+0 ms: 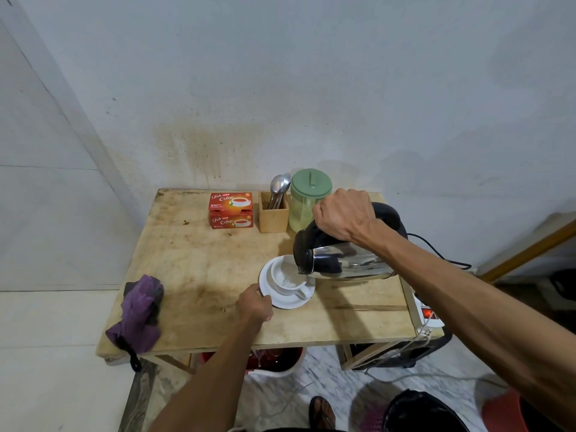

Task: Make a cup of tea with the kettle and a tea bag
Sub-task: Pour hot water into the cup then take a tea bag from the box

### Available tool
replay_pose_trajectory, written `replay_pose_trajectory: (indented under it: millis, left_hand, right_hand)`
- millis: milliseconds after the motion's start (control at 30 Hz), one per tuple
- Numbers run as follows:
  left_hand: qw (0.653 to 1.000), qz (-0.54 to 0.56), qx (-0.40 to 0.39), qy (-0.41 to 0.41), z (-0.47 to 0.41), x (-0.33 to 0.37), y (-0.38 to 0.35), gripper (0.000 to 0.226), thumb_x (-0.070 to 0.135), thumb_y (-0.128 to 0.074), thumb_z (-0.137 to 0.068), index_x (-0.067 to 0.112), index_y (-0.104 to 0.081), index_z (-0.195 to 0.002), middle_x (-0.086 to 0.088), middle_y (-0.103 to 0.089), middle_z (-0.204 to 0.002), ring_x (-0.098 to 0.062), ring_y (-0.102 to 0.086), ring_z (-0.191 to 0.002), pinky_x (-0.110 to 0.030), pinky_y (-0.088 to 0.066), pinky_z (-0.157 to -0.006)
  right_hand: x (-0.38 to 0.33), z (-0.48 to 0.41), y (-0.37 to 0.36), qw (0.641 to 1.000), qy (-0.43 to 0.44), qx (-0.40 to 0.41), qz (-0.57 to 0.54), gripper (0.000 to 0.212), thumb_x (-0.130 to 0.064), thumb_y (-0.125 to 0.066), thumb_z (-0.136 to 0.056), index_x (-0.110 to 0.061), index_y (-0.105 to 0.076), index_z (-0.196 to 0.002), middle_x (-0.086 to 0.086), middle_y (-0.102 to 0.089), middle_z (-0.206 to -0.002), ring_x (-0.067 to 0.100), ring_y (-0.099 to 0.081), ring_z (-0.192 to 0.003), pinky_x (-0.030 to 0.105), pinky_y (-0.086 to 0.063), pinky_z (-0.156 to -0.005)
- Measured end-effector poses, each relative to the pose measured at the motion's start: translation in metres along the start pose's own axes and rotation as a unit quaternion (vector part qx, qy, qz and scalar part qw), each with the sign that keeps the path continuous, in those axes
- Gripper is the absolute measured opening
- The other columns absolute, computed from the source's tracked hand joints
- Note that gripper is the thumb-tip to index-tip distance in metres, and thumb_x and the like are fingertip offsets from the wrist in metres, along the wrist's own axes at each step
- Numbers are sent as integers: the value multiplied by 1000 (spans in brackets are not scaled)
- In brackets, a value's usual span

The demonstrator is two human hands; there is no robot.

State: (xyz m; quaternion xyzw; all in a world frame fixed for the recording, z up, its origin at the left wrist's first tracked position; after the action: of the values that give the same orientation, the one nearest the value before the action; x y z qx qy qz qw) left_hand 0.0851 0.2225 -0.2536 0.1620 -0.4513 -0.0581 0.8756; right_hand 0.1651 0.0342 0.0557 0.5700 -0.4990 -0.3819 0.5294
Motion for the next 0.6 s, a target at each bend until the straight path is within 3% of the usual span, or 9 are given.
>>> replay_pose_trajectory:
  millis: [100, 233, 600]
  left_hand:
    - [1000, 2, -1, 3, 1, 1, 0, 23, 8, -59, -84, 24, -52, -99, -19, -68, -74, -30, -60, -54, -51, -60, -71]
    - [1000, 7, -8, 10, 0, 1, -2, 25, 5, -58, -84, 21, -53, -104, -16, -62, -67, -29, -54, -52, -41, -51, -60]
    - [1000, -3, 6, 12, -4, -1, -2, 25, 4, -59, -85, 22, -51, -100, -18, -65, -69, -30, -58, -53, -49, -59, -69]
  right_hand:
    - [0, 0, 1, 1000, 3, 1, 3, 46, -30, -39, -93, -15, -37, -49, -1, -34, -49, 14, -28, -44, 26, -21, -49]
    - [-1, -1, 2, 1000, 8, -4, 6, 46, -30, -40, -93, -16, -35, -50, -2, -32, -49, 13, -26, -43, 26, -19, -48]
    - [0, -2, 1, 1000, 11, -4, 7, 45, -31, -40, -93, -16, -36, -51, -2, -34, -50, 13, -27, -44, 26, -18, -48]
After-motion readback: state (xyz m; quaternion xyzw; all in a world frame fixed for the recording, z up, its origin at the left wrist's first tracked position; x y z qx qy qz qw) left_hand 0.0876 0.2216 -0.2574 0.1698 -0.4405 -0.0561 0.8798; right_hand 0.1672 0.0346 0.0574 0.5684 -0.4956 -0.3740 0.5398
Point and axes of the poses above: each hand's wrist, its own z-axis away from the middle knuckle, its own y-axis out of the back of the hand, x = y × z, the point moved 9 cm from there along -z, towards the middle knuckle
